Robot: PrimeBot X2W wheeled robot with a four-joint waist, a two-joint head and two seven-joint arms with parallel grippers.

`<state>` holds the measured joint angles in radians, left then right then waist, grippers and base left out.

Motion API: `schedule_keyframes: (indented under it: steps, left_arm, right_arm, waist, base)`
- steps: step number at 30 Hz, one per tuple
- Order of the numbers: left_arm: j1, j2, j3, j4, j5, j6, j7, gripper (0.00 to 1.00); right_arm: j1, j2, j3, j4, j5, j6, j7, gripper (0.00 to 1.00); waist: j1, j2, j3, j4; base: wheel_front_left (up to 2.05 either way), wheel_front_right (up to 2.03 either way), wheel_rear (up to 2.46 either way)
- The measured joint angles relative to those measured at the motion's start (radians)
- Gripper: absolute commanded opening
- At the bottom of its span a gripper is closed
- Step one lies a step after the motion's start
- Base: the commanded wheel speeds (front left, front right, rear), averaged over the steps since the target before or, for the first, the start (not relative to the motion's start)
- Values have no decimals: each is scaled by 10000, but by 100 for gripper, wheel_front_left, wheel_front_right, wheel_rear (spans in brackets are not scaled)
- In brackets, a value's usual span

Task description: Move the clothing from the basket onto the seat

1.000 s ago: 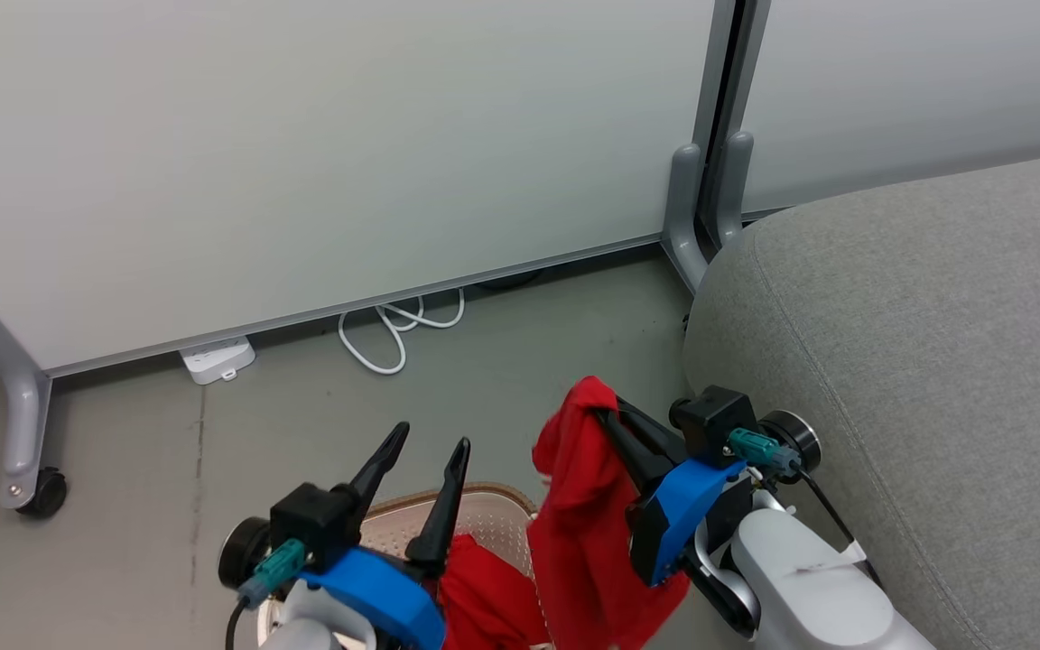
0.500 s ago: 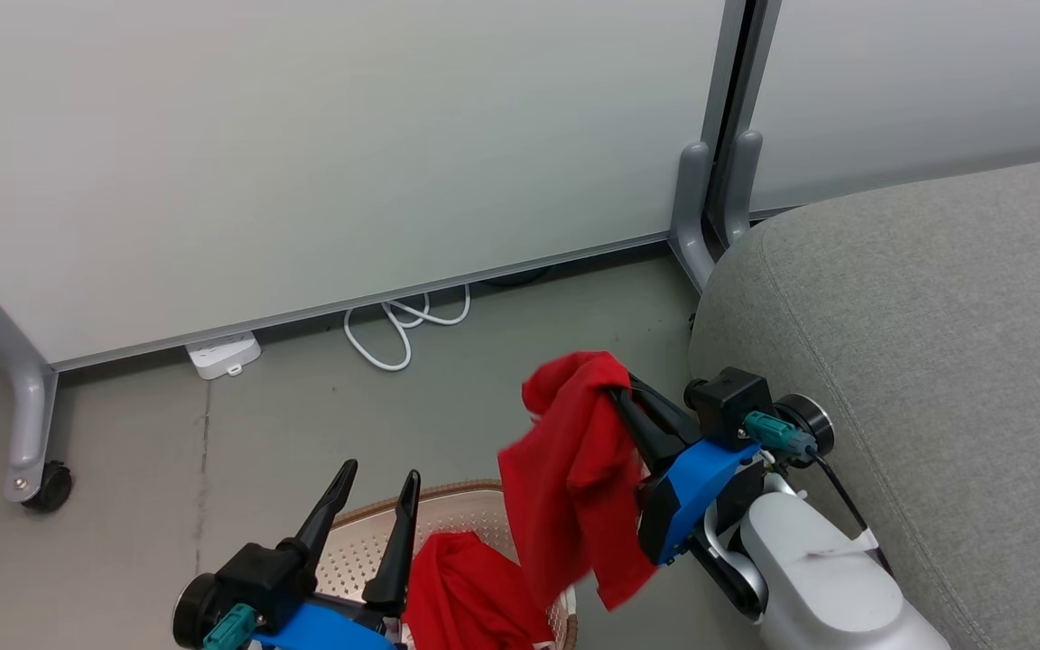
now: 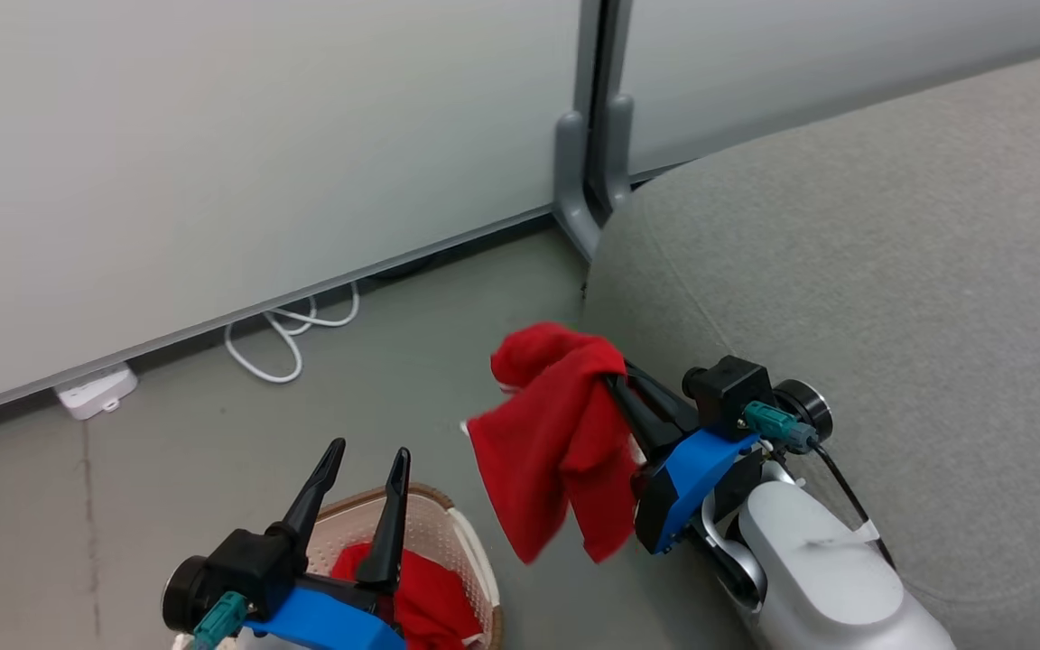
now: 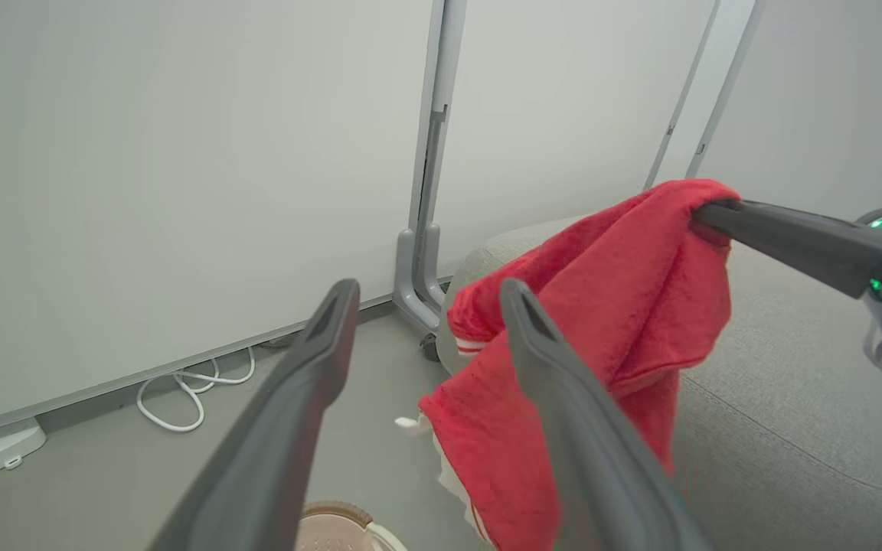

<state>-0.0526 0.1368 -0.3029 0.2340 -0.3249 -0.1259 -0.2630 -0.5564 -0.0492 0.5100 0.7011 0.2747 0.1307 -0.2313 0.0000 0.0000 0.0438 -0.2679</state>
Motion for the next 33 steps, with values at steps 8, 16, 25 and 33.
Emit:
schedule_keyframes:
  steps: [8, 16, 25, 33]
  left_arm:
    - [-267, 182, -174, -96, 0, -35, 0, 100]
    - [-925, 487, -997, 111, -125, -36, 0, 100]
    - [-1287, 575, -1381, 449, -347, -36, 0, 100]
    - [-1290, 821, -1126, 232, -194, -38, 0, 100]
  right_arm:
    - [-85, -6, -197, -105, -27, 0, -75, 0]
    - [-18, -21, -1083, -203, -336, 0, -176, 0]
    - [298, -13, -1576, -288, -537, 0, -192, 0]
    - [-1132, -8, -2602, -50, -832, 0, 612, 0]
  waist:
    - [0, 0, 353, -1581]
    - [0, 0, 888, -2622]
    - [-1, 0, 868, -2706]
    - [0, 0, 1347, -2723]
  base:
    - [0, 0, 0]
    - [0, 0, 0]
    - [0, 0, 0]
    - [0, 0, 0]
